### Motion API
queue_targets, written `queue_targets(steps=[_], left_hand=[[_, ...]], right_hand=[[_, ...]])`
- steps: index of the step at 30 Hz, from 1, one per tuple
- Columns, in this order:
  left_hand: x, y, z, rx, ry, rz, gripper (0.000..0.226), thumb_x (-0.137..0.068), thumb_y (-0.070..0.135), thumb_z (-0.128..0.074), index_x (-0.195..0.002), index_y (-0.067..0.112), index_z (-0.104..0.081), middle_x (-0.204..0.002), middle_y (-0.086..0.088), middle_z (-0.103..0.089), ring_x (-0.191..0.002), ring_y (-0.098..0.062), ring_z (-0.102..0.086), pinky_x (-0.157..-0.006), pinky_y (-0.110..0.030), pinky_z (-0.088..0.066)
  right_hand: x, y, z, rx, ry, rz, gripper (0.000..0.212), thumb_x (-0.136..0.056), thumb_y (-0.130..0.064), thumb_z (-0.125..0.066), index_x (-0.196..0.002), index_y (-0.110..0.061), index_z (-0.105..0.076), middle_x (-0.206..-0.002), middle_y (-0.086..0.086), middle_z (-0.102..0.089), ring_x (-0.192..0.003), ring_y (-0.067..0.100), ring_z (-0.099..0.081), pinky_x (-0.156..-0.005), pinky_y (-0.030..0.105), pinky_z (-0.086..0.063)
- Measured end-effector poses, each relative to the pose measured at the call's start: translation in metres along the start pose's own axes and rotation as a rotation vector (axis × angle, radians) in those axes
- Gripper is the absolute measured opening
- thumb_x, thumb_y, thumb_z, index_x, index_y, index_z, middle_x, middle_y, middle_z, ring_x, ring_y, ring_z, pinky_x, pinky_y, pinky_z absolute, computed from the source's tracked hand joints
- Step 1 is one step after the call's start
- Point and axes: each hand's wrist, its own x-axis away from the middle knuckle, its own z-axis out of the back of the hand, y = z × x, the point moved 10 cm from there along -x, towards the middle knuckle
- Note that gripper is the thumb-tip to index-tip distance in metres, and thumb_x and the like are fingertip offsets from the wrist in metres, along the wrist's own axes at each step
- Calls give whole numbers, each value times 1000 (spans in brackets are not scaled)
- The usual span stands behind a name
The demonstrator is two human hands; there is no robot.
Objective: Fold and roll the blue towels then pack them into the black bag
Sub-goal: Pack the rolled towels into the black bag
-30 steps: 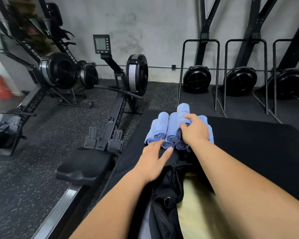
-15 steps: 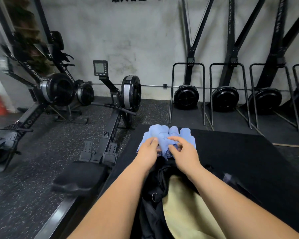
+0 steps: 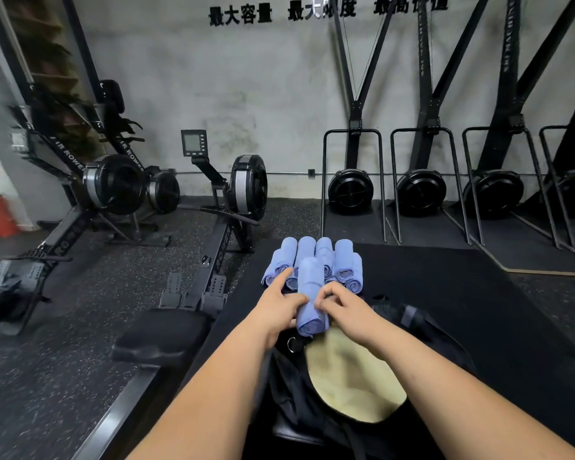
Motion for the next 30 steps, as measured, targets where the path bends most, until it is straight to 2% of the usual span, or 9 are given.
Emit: queue_targets(steps=[3,6,11,13,18,20,23,27,30], left_hand=[[23,-5,-16,29,-92,31,70,-98,3,-61,-149,46,-40,-114,-9,-78,-80,-21,-73,-70,-35,-60],[36,-13,-28,21,-160,22,68,-98,1,-60,-149,43,-44,-112,-5,-79,-84,-23,-76,-72,-36,-58],[43,-25,-34,-4,-187,23,74,-94,-5,-66,-151,37,-44,-125,-7,-74,-88,-20,-77,-69,-31,-60],[42,-32,-36,-83,-211,18,77,-94,-1,-73,-153,35,-42,-129,-6,-72,-98,-22,-78,-78,-37,-63],[33,-31,-19,-537,-112,-103,74,-92,7,-74,-154,34,-46,-131,-6,-66,-90,-24,-75,-93,-37,-61],[32,-21,-12,-852,-29,-243,64,-90,16,-73,-148,37,-54,-128,0,-67,-94,-16,-67,-99,-32,-53],[33,-19,-9,-1213,46,-365,52,-91,37,-71,-141,47,-58,-140,3,-51,-127,-23,-43,-110,-37,-40],[24,-42,-11,-1332,9,-245,51,-89,64,-66,-139,52,-58,-174,-6,-15,-157,-37,-8,-127,-48,-18],[19,-58,-14,-1344,-15,-117,69,-87,59,-70,-151,45,-47,-173,-7,-9,-153,-38,-14,-119,-49,-35]], right_hand=[[5,9,6,-106,24,-59,7,-95,-32,-67,-96,-26,-62,-91,6,-57,-85,19,-55,-92,53,-54],[14,22,5,-170,18,-138,10,-97,-26,-69,-101,-31,-62,-110,16,-64,-92,21,-64,-96,55,-57],[29,34,6,-251,33,-188,25,-94,-16,-77,-114,-18,-62,-117,17,-67,-85,20,-70,-73,40,-62],[32,45,11,-229,79,-221,26,-92,-12,-78,-113,-17,-64,-118,16,-66,-89,23,-71,-68,37,-61],[38,80,21,-63,147,-329,24,-84,-12,-81,-104,-21,-71,-108,11,-72,-82,20,-67,-57,26,-48],[41,91,24,-21,164,-349,21,-83,-11,-80,-100,-20,-72,-98,7,-70,-76,17,-62,-56,23,-45],[43,101,25,-5,169,-373,17,-84,-13,-79,-99,-20,-74,-90,3,-69,-74,16,-60,-54,21,-45],[33,109,20,15,175,-368,16,-83,-14,-80,-95,-23,-76,-92,2,-73,-79,16,-65,-71,27,-52],[22,109,13,54,202,-357,17,-80,-16,-79,-92,-28,-76,-92,-2,-74,-87,18,-70,-84,32,-56]])
